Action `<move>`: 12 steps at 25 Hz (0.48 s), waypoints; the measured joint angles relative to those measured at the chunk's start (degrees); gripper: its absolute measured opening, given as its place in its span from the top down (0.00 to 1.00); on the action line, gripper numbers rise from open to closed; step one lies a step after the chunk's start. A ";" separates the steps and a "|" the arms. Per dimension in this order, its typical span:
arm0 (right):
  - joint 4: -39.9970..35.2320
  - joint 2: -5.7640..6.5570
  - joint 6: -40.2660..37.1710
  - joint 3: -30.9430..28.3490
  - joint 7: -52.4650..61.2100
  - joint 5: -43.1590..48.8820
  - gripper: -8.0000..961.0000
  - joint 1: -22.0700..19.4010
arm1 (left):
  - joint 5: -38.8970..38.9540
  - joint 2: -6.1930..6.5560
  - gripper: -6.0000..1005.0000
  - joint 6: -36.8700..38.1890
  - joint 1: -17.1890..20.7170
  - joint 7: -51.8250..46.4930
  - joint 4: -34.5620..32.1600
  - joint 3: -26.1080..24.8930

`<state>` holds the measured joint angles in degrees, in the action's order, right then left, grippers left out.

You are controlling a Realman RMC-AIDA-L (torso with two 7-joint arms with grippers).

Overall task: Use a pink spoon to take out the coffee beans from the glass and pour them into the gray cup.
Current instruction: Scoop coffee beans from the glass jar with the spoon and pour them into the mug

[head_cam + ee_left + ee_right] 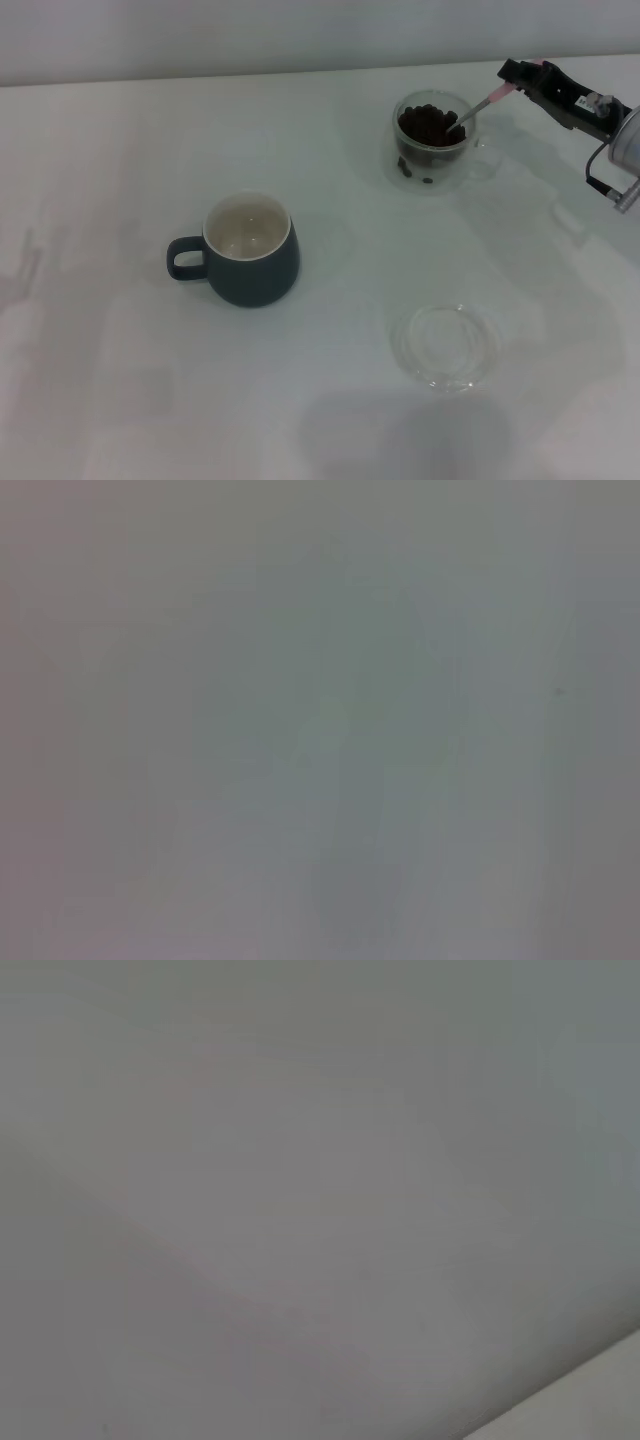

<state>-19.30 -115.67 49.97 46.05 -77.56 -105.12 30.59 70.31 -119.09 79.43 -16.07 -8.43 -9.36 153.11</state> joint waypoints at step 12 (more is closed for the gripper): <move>-0.53 0.24 -0.37 -0.55 7.62 0.00 0.84 0.04 | 0.00 0.00 0.17 0.12 -0.36 -0.06 0.64 -0.01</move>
<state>-19.83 -115.43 49.60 45.51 -69.94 -105.11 30.63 70.31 -119.09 79.55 -16.44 -8.50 -8.72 153.10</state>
